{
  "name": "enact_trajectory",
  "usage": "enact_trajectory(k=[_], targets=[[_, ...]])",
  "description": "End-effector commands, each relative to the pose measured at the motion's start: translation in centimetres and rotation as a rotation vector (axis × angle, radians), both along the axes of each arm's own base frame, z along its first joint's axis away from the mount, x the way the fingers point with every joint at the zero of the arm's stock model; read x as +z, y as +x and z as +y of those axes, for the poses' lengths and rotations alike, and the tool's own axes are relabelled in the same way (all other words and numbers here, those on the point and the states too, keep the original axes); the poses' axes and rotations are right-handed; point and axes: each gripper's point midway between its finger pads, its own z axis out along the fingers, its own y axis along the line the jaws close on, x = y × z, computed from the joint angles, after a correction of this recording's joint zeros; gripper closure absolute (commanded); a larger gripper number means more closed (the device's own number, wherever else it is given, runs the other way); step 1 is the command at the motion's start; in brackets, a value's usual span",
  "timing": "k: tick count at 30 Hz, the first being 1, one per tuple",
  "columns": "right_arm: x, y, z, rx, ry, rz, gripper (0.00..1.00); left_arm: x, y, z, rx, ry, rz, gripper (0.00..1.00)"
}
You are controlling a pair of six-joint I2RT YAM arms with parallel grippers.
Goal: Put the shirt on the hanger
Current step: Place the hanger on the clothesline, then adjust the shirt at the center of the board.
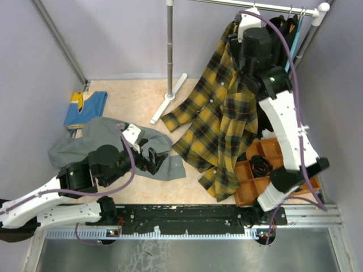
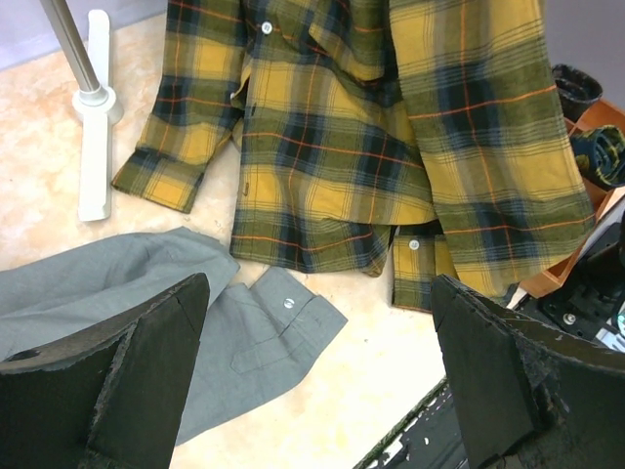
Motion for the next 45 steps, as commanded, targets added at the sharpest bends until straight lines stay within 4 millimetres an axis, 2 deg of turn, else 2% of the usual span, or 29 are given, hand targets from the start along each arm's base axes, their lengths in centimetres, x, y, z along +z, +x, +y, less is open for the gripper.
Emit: enact_trajectory(k=[1,4,7,8,10,13,19,22,25,30,35,36,37,39,41,43,45], targets=[[4.8,-7.4,-0.1,0.18,0.154,-0.096,0.42,-0.9,0.8,-1.6,0.02,-0.026,0.014,0.01],[3.0,-11.1,0.4,0.285,0.204,-0.059,0.36,-2.0,1.2,-3.6,0.005,-0.012,0.033,0.01],[0.2,-14.6,0.8,0.355,0.291,-0.022,0.33,-2.7,1.2,-6.5,-0.049,-0.031,0.052,0.01],[-0.3,-16.2,0.4,0.36,0.318,-0.029,0.32,-2.9,1.2,-7.5,-0.071,-0.046,0.054,0.01],[-2.9,-17.9,-0.3,0.343,0.355,-0.005,0.31,-3.3,1.1,-9.9,-0.134,-0.069,0.049,0.01],[-5.7,-20.4,-1.7,0.303,0.396,0.011,0.31,-3.8,0.3,-14.0,-0.231,-0.123,0.089,0.01],[-10.0,-24.2,-4.3,0.213,0.481,0.021,0.3,-4.7,-1.0,-19.9,-0.205,-0.147,0.063,0.01],[-11.2,-25.6,-4.9,0.19,0.53,0.014,0.3,-5.6,-1.9,-21.8,-0.157,-0.168,0.075,0.01],[-11.7,-26.4,-4.8,0.205,0.559,0.012,0.3,-8.4,-1.9,-23.1,-0.101,-0.161,0.137,0.01],[-12.0,-26.8,-4.2,0.244,0.554,0.031,0.3,-12.0,-2.7,-25.7,-0.124,-0.176,0.207,0.01],[-12.4,-26.7,-4.4,0.236,0.536,0.044,0.29,-15.9,-1.2,-25.4,0.015,-0.133,0.251,0.02],[-12.6,-26.7,-4.5,0.234,0.533,0.048,0.29,-16.5,-0.8,-25.1,0.045,-0.124,0.259,0.04],[-12.7,-26.7,-4.5,0.232,0.529,0.05,0.29,-17.1,-0.3,-24.8,0.065,-0.116,0.267,0.12],[-12.8,-26.8,-4.6,0.227,0.522,0.055,0.29,-18.3,0.9,-23.7,0.103,-0.085,0.282,0.35],[-12.9,-26.9,-4.8,0.223,0.52,0.052,0.29,-19.5,2.2,-22.2,0.129,-0.061,0.318,0.51],[-13.1,-26.8,-4.7,0.223,0.519,0.055,0.29,-20.3,3.7,-20.3,0.141,-0.058,0.347,0.77],[-13.3,-26.8,-4.7,0.224,0.516,0.059,0.29,-20.5,5.5,-18.4,0.142,-0.061,0.353,0.88]])
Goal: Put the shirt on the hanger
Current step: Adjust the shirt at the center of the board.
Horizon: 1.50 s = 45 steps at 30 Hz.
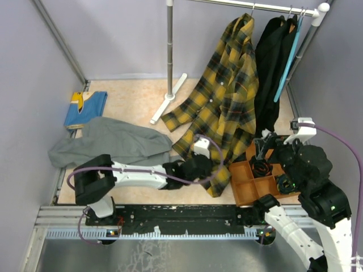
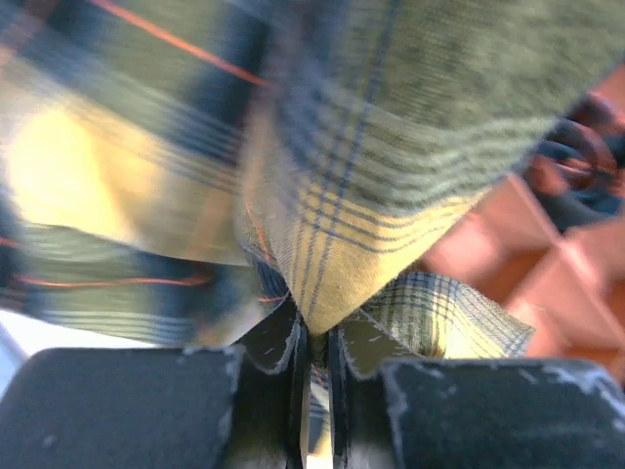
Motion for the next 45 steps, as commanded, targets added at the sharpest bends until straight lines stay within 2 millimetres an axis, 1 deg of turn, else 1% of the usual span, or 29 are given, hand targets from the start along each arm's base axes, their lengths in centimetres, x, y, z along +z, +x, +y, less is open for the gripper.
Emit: enact_trajectory(k=[1,3,5,7,9,10,11,13,15,16,18,19,21,24,26,27,28,29,31,33,34,35,37,39,41,42,44,45], targets=[[0.2,0.2,0.0,-0.002,-0.002,-0.02,0.28,-0.2,4.3,4.5,0.049,-0.003,0.035,0.91],[0.2,0.2,0.0,0.001,-0.001,-0.022,0.28,0.4,7.0,6.3,0.063,0.046,0.012,0.94],[0.2,0.1,0.0,0.001,0.0,-0.022,0.28,1.1,9.9,8.0,0.073,0.123,-0.027,0.94],[0.1,0.0,0.0,0.002,0.001,-0.022,0.28,2.0,13.1,9.4,0.088,0.193,-0.073,0.94],[0.0,0.0,0.1,0.007,0.008,-0.017,0.28,3.0,16.7,10.4,0.092,0.235,-0.12,0.93],[-0.1,-0.1,0.3,0.014,0.014,-0.016,0.28,3.7,18.9,11.1,0.102,0.237,-0.135,0.92],[-0.1,-0.1,0.4,0.018,0.021,-0.015,0.28,4.2,20.5,11.2,0.089,0.235,-0.149,0.91],[-0.2,-0.1,0.6,0.024,0.035,-0.012,0.28,6.0,23.6,10.9,0.067,0.219,-0.19,0.87],[-0.3,-0.2,0.8,0.031,0.046,-0.01,0.27,7.1,26.1,10.2,0.027,0.21,-0.218,0.82],[-0.4,-0.2,0.9,0.034,0.049,-0.009,0.27,7.2,27.0,9.6,0.001,0.21,-0.221,0.8],[-0.6,-0.2,1.0,0.039,0.048,-0.002,0.27,7.2,27.8,8.5,-0.049,0.211,-0.215,0.74],[-0.7,-0.2,1.0,0.039,0.048,0.002,0.26,6.5,27.5,8.2,-0.072,0.21,-0.195,0.69],[-0.6,-0.3,1.1,0.049,0.052,-0.001,0.26,4.7,26.1,8.2,-0.105,0.197,-0.14,0.55],[-0.6,-0.2,1.8,0.086,0.059,-0.007,0.25,4.2,23.0,8.3,-0.155,0.094,-0.13,0.35],[-0.7,0.0,2.7,0.121,0.069,-0.003,0.24,3.0,20.4,8.2,-0.227,0.047,-0.102,0.26],[-0.9,0.3,3.2,0.139,0.076,0.009,0.23,2.6,19.5,8.4,-0.247,0.036,-0.083,0.21],[-1.0,0.5,3.8,0.161,0.083,0.024,0.2,2.2,18.7,8.7,-0.253,0.031,-0.059,0.08],[-1.2,0.7,4.5,0.19,0.092,0.04,0.17,2.2,18.0,9.1,-0.248,0.028,-0.045,0.03],[-1.6,1.0,5.6,0.23,0.107,0.077,0.13,2.9,17.1,10.4,-0.216,0.03,-0.036,0.01],[-2.2,1.2,6.6,0.27,0.118,0.106,0.1,4.1,16.7,12.0,-0.152,0.038,-0.048,0.01],[-2.4,1.2,7.1,0.296,0.123,0.111,0.09,5.0,16.7,12.9,-0.113,0.04,-0.061,0.01],[-2.3,1.2,7.6,0.321,0.131,0.106,0.08,5.9,16.6,13.7,-0.083,0.044,-0.075,0.01],[-1.7,1.0,8.5,0.369,0.162,0.084,0.03,7.5,16.3,15.3,-0.033,0.053,-0.097,0.01],[-1.1,0.8,8.9,0.394,0.178,0.06,0.01,8.7,15.8,16.8,0.008,0.056,-0.112,0.01],[-1.1,0.8,9.4,0.423,0.187,0.047,0.01,9.3,15.3,18.6,0.063,0.061,-0.117,0.01],[-1.2,0.5,10.1,0.464,0.194,0.05,0.01,9.7,14.9,19.7,0.096,0.061,-0.122,0.01],[-2.3,-0.2,12.3,0.617,0.192,0.09,0.01,9.2,14.2,21.7,0.165,0.077,-0.1,0.01],[-2.9,-0.3,13.3,0.658,0.229,0.13,0.01,9.0,13.8,22.8,0.2,0.085,-0.088,0.01]])
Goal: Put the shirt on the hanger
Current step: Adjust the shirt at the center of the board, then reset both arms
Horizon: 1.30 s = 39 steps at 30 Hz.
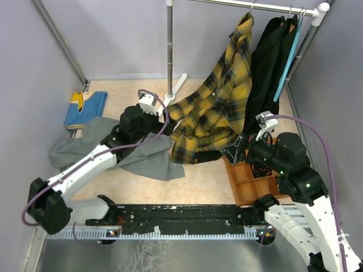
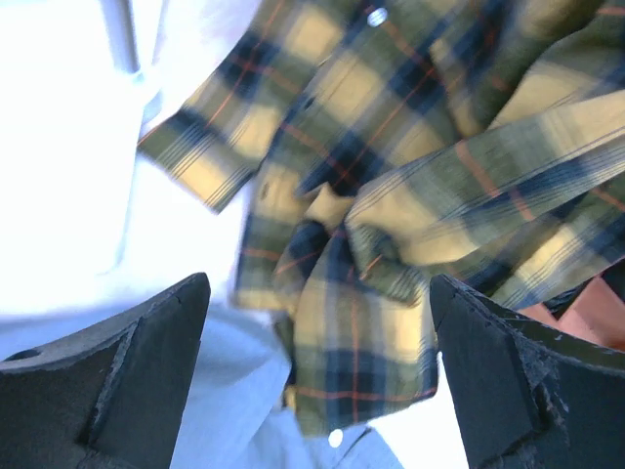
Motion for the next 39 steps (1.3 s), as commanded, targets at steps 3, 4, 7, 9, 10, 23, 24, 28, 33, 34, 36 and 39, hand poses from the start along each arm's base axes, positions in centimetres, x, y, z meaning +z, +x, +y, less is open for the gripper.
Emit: enact_trajectory(k=[3,4,7,9,10,23,24,28,33,34,36,39], targets=[[0.5,-0.4,6.2,0.289,0.218,0.001,0.01,-4.3,-2.3,7.4,0.255,0.059,0.123,0.01],[0.1,0.0,6.5,0.275,0.23,0.004,0.01,-4.7,-2.7,8.1,0.274,0.045,0.124,0.01],[-1.7,0.9,8.2,0.236,0.162,0.017,0.06,-6.3,-3.5,8.5,0.265,0.002,0.148,0.01],[-3.2,1.0,10.3,0.236,0.086,0.019,0.11,-7.2,-3.3,8.1,0.258,-0.001,0.167,0.01],[-3.9,1.0,11.4,0.232,0.042,0.009,0.13,-7.7,-3.1,8.1,0.269,0.004,0.182,0.01],[-15.3,10.1,17.4,0.157,-0.313,0.002,0.52,-10.4,-3.5,7.3,0.289,-0.052,0.289,0.01],[-15.8,11.0,17.4,0.158,-0.289,0.025,0.54,-10.6,-3.9,7.6,0.295,-0.055,0.293,0.01],[-19.1,14.8,16.0,0.101,-0.348,0.107,0.6,-10.4,-6.2,8.8,0.318,-0.101,0.312,0.01],[-23.7,19.7,13.7,-0.029,-0.49,0.203,0.63,-10.5,-9.2,10.0,0.313,-0.151,0.341,0.01],[-23.9,20.9,13.2,-0.067,-0.512,0.209,0.62,-10.7,-9.7,10.4,0.322,-0.152,0.35,0.01],[-23.9,23.4,11.7,-0.153,-0.546,0.212,0.61,-10.6,-10.4,10.9,0.332,-0.156,0.358,0.01],[-22.2,26.8,8.9,-0.298,-0.556,0.21,0.56,-10.3,-10.9,11.6,0.35,-0.151,0.345,0.01]])
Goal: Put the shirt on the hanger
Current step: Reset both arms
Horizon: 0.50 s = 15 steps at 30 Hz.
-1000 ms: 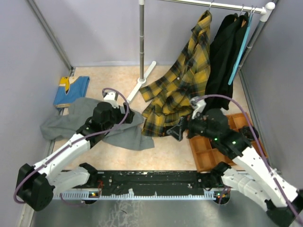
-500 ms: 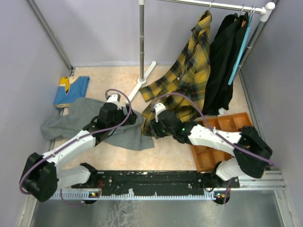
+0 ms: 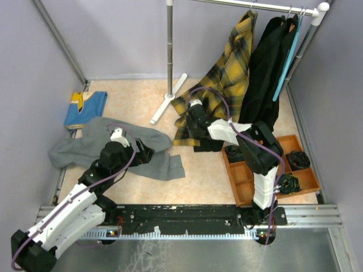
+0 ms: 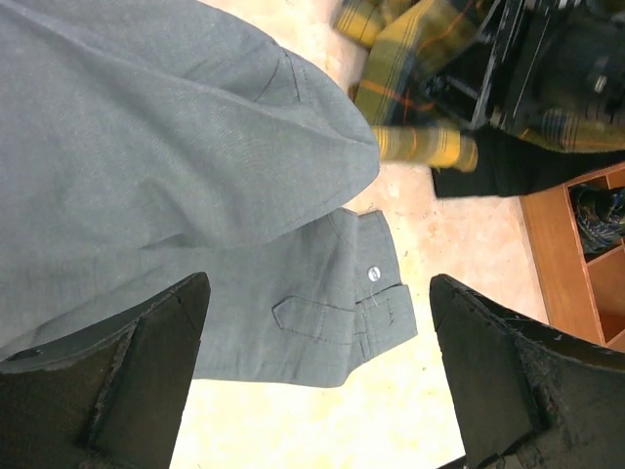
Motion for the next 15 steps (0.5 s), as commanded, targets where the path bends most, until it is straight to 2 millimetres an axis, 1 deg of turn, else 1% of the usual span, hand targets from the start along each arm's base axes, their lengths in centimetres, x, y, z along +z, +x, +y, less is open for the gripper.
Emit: enact_trajectory(k=[1,2,3,4,6,7,8,9,10,12,13,15], targets=[[5.0,6.1,-4.5,-0.214,-0.05,-0.137,0.53,-0.7,-1.3,1.3,0.035,0.017,0.047,0.01],[6.4,6.5,-4.5,-0.208,-0.028,-0.157,0.48,-0.5,-1.3,1.5,0.036,0.03,0.047,0.01],[7.6,6.4,-4.1,-0.171,-0.003,-0.177,0.42,-0.2,-1.3,1.6,0.032,0.044,0.043,0.01],[9.1,5.9,-3.1,-0.104,0.032,-0.195,0.34,0.1,-1.2,1.7,0.03,0.058,0.04,0.01],[11.4,3.6,-0.7,0.031,0.089,-0.213,0.18,0.9,-0.9,1.7,0.024,0.08,0.03,0.01],[12.2,2.1,0.2,0.082,0.097,-0.215,0.13,1.3,-0.8,1.6,0.018,0.089,0.025,0.01],[12.7,0.6,1.0,0.122,0.093,-0.214,0.1,1.7,-0.6,1.6,0.013,0.098,0.022,0.01],[15.4,-1.3,1.6,0.163,0.115,-0.252,0.06,2.1,-0.4,1.6,0.013,0.105,0.018,0.01],[15.5,-2.8,2.2,0.198,0.11,-0.247,0.03,2.5,-0.3,1.7,0.021,0.112,0.019,0.01],[17.5,-6.1,2.3,0.232,0.157,-0.267,0.01,2.8,0.0,2.3,0.062,0.13,0.037,0.01],[18.2,-7.4,2.1,0.243,0.201,-0.263,0.01,3.0,0.1,2.7,0.08,0.149,0.05,0.01],[19.8,-9.7,0.9,0.231,0.283,-0.269,0.01,3.4,0.1,3.4,0.094,0.209,0.078,0.01]])
